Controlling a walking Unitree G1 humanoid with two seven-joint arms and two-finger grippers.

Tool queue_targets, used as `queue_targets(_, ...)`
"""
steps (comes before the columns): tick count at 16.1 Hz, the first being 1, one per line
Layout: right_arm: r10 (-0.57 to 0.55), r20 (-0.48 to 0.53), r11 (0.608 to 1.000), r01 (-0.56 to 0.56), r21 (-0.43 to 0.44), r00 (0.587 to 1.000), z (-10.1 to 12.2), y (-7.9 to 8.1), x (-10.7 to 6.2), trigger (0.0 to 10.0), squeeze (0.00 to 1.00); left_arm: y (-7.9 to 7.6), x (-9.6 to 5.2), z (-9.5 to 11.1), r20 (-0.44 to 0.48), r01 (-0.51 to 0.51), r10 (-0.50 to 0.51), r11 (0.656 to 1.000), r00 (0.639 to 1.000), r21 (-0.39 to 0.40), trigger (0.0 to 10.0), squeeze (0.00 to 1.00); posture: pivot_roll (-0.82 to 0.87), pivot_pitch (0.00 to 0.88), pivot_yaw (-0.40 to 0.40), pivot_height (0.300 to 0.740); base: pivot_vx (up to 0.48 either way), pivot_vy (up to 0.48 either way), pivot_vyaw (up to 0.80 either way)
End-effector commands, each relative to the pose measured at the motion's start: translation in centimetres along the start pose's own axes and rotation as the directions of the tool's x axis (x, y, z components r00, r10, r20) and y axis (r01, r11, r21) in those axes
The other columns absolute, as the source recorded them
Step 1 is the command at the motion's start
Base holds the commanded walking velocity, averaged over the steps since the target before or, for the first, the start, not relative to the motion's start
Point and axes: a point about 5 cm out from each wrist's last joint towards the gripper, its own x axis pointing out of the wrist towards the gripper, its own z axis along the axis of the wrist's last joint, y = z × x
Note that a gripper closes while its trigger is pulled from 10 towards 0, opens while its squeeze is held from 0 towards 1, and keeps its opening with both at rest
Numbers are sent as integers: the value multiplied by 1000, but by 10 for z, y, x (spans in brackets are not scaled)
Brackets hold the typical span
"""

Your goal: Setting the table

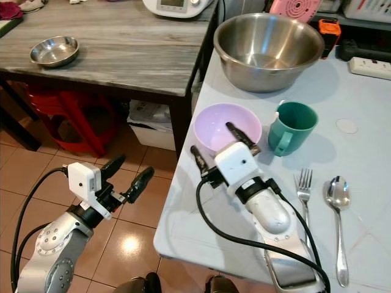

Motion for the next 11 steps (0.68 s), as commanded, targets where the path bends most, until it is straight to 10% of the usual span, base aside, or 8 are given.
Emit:
queue_targets(1, 29, -12, 1000, -29, -7, 1000, -1, 3, 0, 10000, 0, -1, -4, -4, -18, 4, -4, 1000, 1000, 8, 10000, 0, -163, 205, 10, 740, 0, 0, 0)
queue_targets(11, 65, -206, 971, -110, -214, 976, -33, -19, 16, 10000, 0, -16, 4, -7, -17, 111, -111, 994, 994, -3, 10000, 0, -170, 214, 11, 740, 0, 0, 0)
